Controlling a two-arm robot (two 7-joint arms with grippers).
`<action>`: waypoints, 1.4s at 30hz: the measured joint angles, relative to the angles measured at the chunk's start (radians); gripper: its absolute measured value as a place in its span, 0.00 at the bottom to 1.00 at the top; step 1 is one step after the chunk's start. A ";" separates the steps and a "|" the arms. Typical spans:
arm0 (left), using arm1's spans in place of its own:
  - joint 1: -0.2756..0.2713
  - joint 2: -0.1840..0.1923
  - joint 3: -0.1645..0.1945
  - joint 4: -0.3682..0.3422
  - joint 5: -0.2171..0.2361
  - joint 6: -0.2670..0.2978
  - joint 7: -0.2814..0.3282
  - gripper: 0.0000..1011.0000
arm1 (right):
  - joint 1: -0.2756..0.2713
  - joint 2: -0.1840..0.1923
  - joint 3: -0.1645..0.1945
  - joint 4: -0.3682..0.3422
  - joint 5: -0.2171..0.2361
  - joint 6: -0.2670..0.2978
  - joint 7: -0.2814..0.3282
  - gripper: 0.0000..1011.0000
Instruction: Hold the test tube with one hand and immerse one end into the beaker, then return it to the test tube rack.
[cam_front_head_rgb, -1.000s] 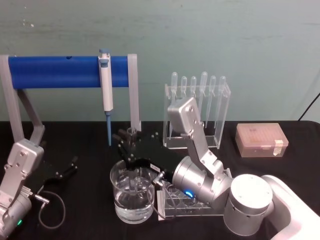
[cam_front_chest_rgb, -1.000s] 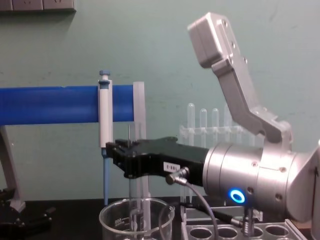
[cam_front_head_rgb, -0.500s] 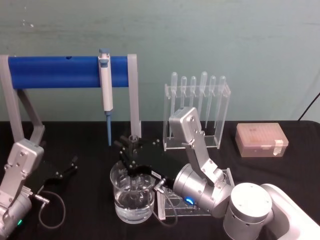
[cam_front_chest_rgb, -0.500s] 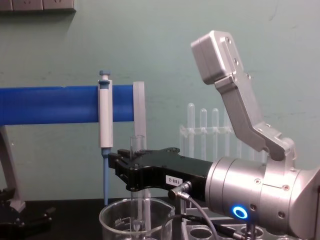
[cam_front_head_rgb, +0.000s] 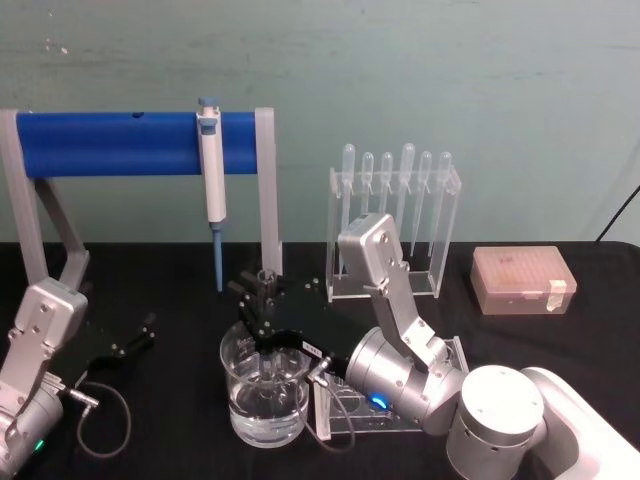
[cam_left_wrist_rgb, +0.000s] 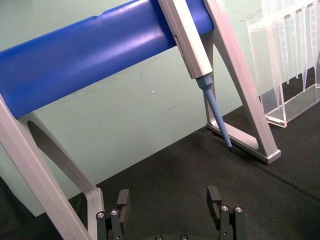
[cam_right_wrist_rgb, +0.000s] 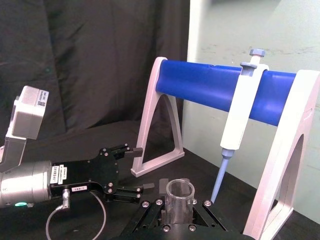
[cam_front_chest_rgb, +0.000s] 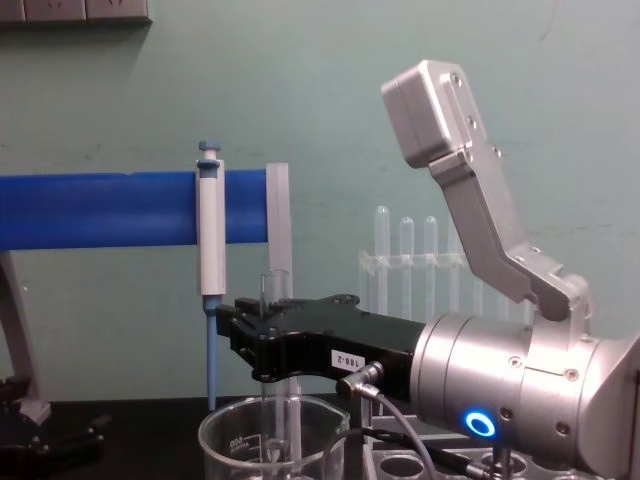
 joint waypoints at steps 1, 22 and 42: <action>0.000 0.000 0.000 0.000 0.000 0.000 0.000 0.99 | 0.000 0.000 0.000 0.000 0.000 0.000 0.000 0.13; 0.000 0.000 0.000 0.000 0.000 0.000 0.000 0.99 | 0.001 0.000 -0.001 0.000 0.001 0.001 0.000 0.13; 0.000 0.000 0.000 0.000 0.000 0.000 0.000 0.99 | 0.001 0.000 -0.001 0.000 0.001 0.001 0.000 0.13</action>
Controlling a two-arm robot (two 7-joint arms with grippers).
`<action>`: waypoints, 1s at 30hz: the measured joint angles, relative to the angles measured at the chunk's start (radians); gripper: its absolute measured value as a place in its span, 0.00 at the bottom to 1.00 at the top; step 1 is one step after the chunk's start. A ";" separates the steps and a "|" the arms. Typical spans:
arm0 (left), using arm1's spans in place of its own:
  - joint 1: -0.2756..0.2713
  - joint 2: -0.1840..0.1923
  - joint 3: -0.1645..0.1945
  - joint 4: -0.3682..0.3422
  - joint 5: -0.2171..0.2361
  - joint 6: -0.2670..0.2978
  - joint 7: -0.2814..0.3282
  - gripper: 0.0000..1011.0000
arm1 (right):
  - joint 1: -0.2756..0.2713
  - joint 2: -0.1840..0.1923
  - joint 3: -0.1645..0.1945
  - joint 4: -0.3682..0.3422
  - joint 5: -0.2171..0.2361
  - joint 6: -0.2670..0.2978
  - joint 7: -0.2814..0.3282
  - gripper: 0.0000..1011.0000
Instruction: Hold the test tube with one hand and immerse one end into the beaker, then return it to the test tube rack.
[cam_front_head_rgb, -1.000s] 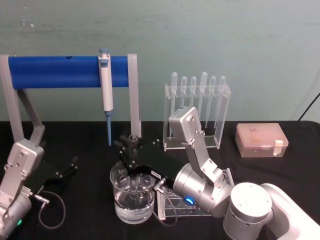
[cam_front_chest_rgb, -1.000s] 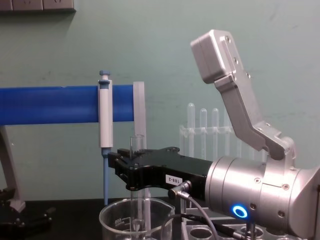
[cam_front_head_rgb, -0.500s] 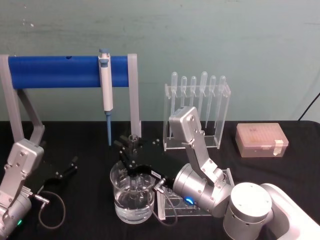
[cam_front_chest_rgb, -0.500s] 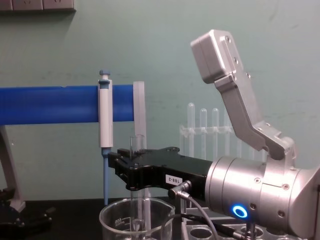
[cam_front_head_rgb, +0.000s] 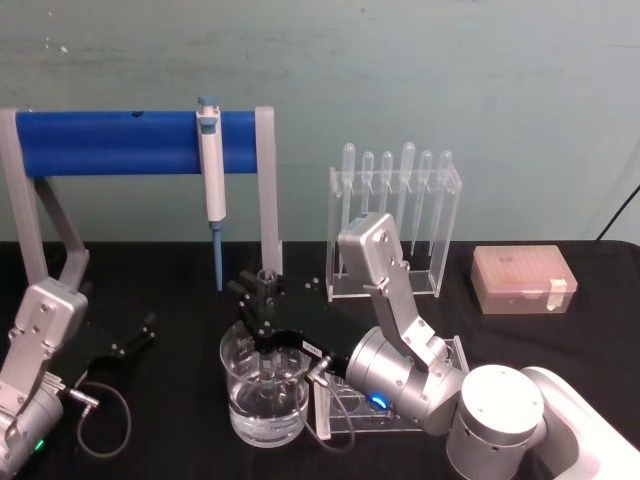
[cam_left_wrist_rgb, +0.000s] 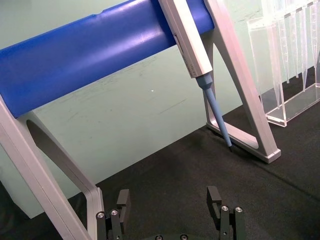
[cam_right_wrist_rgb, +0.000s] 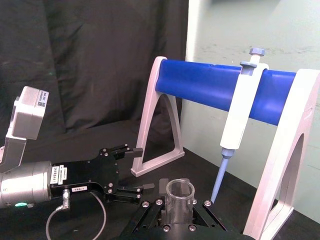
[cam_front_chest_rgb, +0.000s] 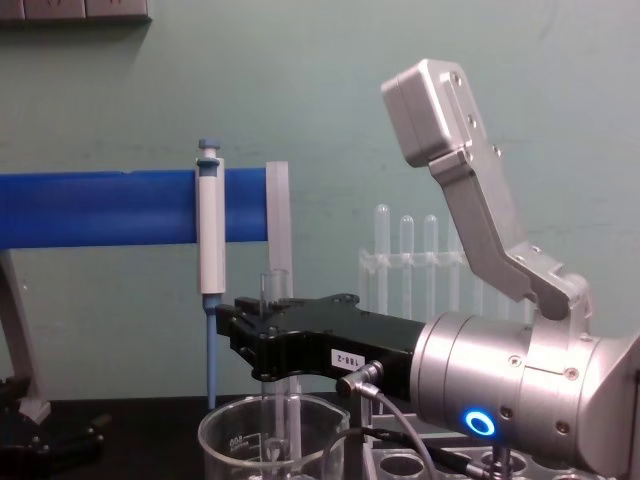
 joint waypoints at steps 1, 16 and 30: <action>0.000 0.000 0.000 0.000 0.000 0.000 0.000 0.99 | 0.000 0.000 0.000 0.000 0.000 0.000 0.000 0.13; 0.000 0.000 0.000 0.000 0.000 0.000 0.000 0.99 | 0.000 0.000 0.000 0.000 0.000 0.000 0.000 0.13; 0.000 0.000 0.000 0.000 0.000 0.000 0.000 0.99 | 0.000 0.000 0.000 0.000 0.000 0.000 0.000 0.13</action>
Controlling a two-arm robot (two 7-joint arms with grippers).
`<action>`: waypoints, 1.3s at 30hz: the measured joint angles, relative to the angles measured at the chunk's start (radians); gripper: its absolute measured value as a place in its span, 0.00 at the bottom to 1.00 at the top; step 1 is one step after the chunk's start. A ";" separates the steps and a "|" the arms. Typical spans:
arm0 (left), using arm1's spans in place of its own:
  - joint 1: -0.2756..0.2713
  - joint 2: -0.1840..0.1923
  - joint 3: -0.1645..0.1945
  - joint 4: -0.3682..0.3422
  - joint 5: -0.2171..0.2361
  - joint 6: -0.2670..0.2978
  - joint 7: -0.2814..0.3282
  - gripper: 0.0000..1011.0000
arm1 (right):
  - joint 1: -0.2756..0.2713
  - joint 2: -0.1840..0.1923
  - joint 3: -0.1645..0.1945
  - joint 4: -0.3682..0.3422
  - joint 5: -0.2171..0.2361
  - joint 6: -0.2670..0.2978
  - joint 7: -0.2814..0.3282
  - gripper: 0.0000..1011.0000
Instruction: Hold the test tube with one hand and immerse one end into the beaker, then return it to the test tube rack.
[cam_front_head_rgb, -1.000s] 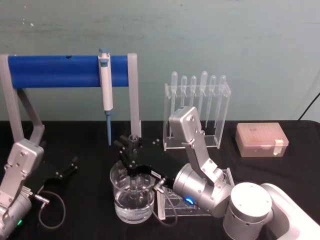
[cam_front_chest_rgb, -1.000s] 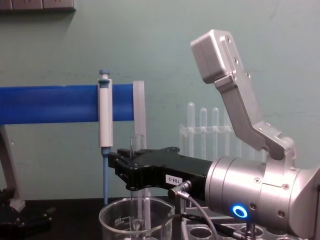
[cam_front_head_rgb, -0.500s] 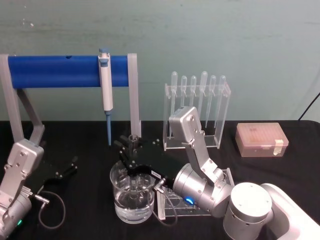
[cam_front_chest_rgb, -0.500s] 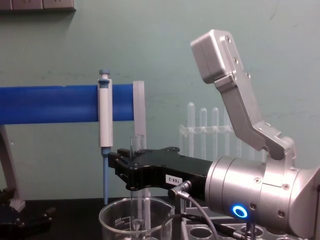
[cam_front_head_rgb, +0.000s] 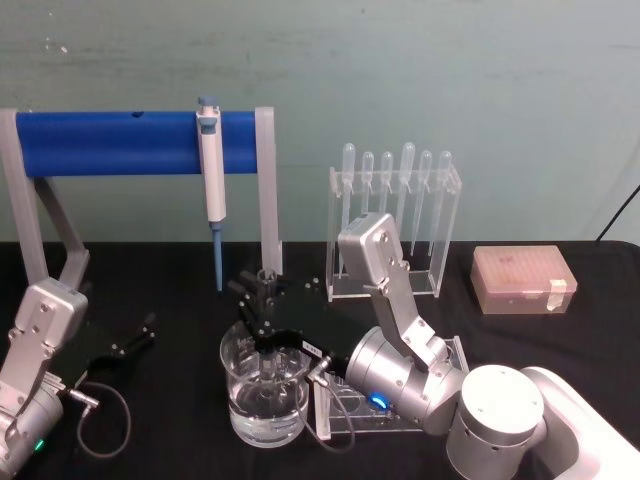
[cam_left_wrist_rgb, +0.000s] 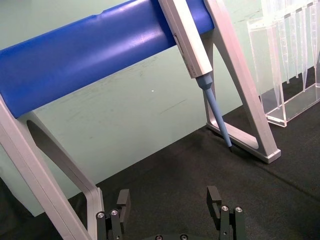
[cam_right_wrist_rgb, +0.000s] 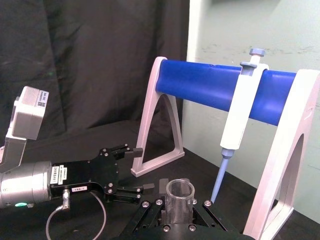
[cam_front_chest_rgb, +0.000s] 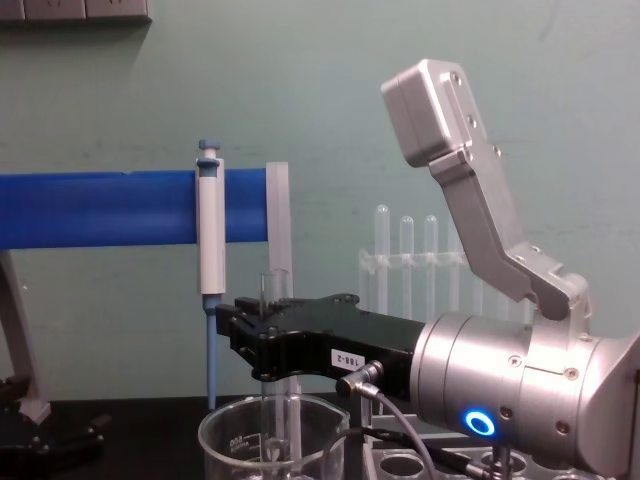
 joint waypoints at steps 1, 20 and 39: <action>0.000 0.000 0.000 0.000 0.000 0.000 0.000 0.99 | 0.000 0.000 0.000 0.000 0.000 0.000 0.000 0.13; 0.000 0.000 0.000 0.000 0.000 0.000 0.000 0.99 | 0.000 0.000 0.000 0.000 0.000 0.000 0.000 0.13; 0.000 0.000 0.000 0.000 0.000 0.000 0.000 0.99 | 0.000 0.000 0.000 0.000 0.000 0.000 0.000 0.13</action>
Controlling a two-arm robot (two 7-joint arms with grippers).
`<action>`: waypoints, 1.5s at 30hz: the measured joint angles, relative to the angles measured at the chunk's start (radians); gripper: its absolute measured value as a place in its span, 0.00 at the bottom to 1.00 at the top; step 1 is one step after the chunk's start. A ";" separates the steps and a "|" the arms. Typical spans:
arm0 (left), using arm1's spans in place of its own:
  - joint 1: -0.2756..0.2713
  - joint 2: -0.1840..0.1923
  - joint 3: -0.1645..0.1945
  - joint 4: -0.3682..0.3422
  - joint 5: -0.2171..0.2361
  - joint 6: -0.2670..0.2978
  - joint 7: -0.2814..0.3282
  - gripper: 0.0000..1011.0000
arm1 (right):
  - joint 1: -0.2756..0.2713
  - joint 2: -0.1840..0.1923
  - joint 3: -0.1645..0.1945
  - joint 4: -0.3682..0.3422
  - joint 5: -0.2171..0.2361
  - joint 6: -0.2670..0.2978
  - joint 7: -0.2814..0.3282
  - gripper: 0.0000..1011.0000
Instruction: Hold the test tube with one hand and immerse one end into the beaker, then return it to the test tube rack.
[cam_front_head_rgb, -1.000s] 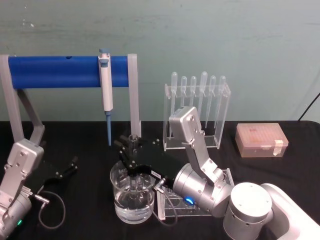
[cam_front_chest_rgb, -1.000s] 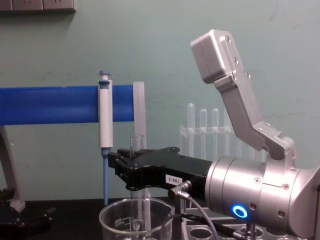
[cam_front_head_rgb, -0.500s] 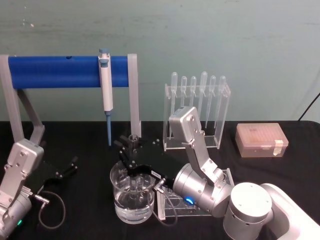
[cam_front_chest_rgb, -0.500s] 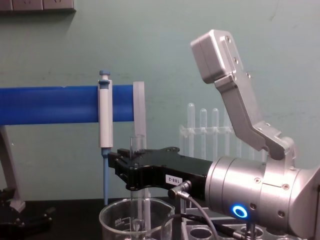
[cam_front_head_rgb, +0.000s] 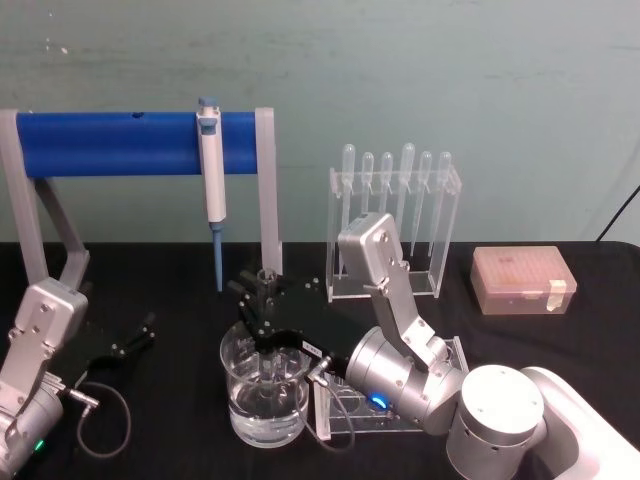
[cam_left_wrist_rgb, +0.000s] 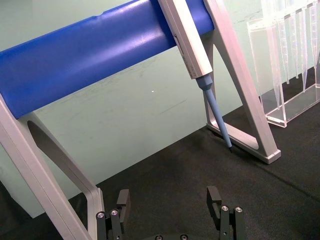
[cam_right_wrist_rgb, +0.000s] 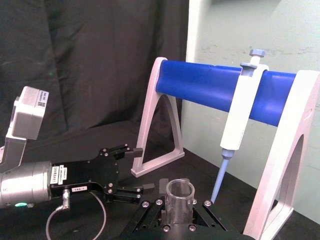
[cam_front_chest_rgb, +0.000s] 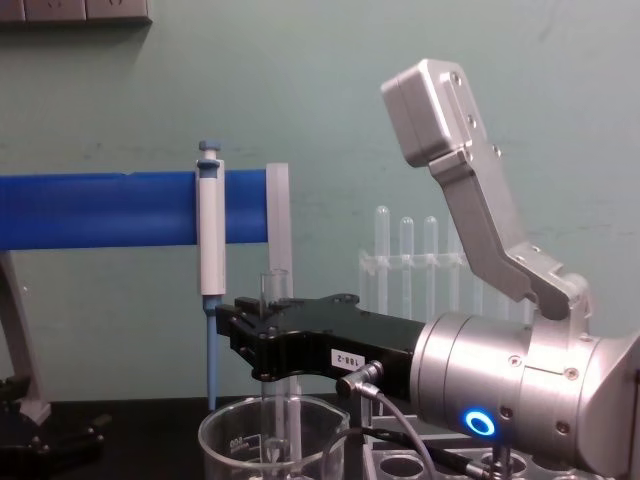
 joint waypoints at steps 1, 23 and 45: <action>0.000 0.000 0.000 0.000 0.000 0.000 0.000 0.99 | 0.000 0.000 0.000 0.000 0.000 0.000 0.000 0.13; 0.000 0.000 0.000 0.000 0.000 0.000 0.000 0.99 | 0.000 0.000 0.000 0.000 0.000 0.000 0.000 0.13; 0.000 0.000 0.000 0.000 0.000 0.000 0.000 0.99 | 0.000 0.000 0.000 0.000 0.000 0.000 0.000 0.13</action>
